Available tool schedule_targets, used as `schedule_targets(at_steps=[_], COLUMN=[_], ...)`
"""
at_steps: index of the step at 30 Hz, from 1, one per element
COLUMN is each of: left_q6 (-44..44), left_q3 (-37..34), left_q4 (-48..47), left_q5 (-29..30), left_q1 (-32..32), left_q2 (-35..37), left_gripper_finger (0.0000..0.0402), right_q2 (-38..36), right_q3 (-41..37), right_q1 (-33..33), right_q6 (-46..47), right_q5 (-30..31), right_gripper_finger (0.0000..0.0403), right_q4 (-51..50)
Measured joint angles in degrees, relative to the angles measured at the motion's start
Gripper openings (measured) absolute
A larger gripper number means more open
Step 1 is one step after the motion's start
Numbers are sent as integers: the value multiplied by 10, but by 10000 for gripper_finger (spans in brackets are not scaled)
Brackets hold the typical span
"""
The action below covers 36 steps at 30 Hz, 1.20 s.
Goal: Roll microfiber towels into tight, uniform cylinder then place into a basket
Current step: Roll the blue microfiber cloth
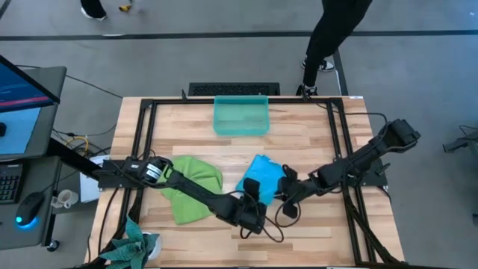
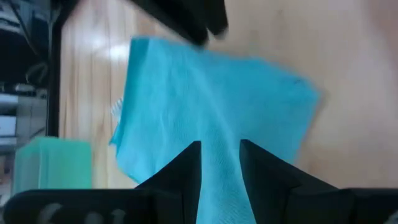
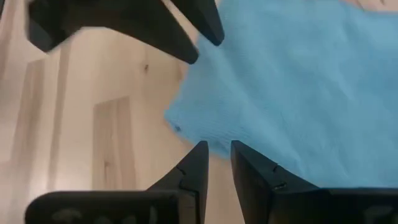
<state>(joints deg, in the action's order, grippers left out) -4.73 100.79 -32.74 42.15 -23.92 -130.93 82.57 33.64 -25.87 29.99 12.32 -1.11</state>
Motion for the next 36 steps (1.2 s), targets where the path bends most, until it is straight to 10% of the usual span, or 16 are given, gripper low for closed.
schedule_targets(at_steps=[10,36], left_q6=[62,143], left_q3=[0,-68], left_q4=[-108,-32], left_q5=[6,-181], left_q1=[-4,17], left_q2=[36,37], left_gripper_finger=[103,103], right_q2=[107,106], right_q3=[4,15], right_q1=[36,-6], right_q6=[-52,-50], right_q5=[0,-24], right_gripper_finger=[91,91], right_q4=[178,66])
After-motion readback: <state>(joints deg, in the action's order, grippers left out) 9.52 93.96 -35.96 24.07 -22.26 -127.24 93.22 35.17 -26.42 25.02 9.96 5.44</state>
